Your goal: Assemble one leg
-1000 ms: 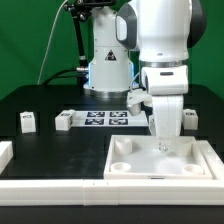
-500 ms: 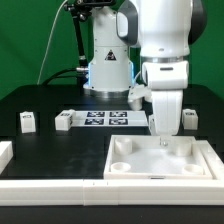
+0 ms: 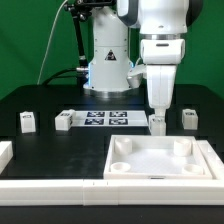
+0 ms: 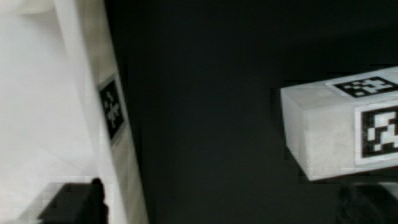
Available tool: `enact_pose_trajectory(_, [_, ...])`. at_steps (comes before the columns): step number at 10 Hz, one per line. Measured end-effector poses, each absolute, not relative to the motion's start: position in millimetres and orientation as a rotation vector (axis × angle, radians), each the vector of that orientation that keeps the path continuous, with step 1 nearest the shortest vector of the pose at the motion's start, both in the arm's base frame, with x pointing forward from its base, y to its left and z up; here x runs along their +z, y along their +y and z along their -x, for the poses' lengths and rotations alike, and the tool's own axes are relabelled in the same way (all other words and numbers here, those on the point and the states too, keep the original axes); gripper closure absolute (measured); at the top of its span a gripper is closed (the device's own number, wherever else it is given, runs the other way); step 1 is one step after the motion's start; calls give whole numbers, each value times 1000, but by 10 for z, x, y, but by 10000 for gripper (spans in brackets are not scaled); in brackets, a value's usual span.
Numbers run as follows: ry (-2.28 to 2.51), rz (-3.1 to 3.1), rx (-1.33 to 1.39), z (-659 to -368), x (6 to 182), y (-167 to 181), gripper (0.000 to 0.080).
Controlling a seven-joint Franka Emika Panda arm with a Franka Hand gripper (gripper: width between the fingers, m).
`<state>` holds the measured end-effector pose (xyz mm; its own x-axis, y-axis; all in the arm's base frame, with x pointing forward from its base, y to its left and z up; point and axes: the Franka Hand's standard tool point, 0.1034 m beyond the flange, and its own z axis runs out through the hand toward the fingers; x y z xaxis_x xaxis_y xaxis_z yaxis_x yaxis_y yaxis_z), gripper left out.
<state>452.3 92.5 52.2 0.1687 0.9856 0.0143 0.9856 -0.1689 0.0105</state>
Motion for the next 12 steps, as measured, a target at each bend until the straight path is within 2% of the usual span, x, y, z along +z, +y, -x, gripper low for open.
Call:
enact_pose_trajectory(4, [-1666,2655,-38,-4508,517,938,150])
enact_pose_trajectory(6, [-1130,2902,-72,-4278,475,1051,150])
enact_pose_trajectory(10, [-313,3056,-39,-4144,443,1374,150])
enact_pose_trajectory(12, [-91,3060,-29,-4144,443,1379,150])
